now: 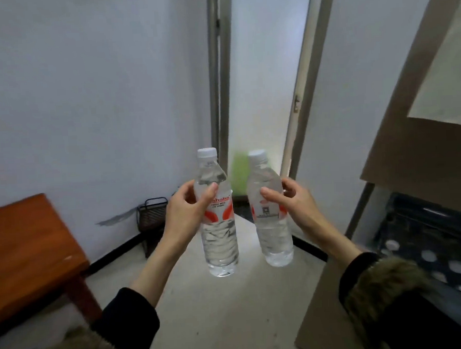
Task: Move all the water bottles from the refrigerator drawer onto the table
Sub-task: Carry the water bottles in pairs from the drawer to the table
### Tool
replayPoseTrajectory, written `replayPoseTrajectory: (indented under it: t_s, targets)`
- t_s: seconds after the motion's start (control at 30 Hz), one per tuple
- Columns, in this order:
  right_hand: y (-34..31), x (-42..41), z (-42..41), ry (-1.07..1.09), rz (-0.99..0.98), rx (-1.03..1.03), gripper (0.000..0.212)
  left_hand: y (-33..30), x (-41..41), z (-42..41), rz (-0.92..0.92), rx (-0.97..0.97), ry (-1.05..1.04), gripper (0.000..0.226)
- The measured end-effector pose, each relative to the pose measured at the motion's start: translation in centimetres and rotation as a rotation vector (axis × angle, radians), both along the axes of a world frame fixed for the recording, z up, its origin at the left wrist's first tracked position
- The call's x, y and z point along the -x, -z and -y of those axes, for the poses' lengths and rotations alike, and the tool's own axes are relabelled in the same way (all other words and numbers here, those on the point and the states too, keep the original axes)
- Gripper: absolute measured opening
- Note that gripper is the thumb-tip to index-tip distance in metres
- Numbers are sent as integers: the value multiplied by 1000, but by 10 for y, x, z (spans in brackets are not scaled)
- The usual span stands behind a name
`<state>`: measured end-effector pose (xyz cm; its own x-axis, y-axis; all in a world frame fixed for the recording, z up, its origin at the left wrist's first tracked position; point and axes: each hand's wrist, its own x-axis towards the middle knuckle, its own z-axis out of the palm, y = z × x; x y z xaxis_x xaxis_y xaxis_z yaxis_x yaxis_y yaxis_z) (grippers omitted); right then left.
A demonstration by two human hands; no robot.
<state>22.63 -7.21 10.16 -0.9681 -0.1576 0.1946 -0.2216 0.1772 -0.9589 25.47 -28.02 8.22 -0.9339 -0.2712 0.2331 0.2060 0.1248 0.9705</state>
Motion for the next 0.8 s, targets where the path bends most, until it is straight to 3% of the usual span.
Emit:
replayPoseTrajectory:
  t_s: [0.1,0.27,0.5,0.8]
  targets:
    - [6,4,90,-101,37,49,19,5,-23,87,18,51,-121,17]
    - [20,7,232,-255,65,57,32,16,-60,218,67,148,-285,45]
    - [35,10,387,-498,44,-46,26,34,-93,345,110,98,-466,29]
    - [64,66,539,-663,50,-118,39,61,-62,475,215,129,-652,44]
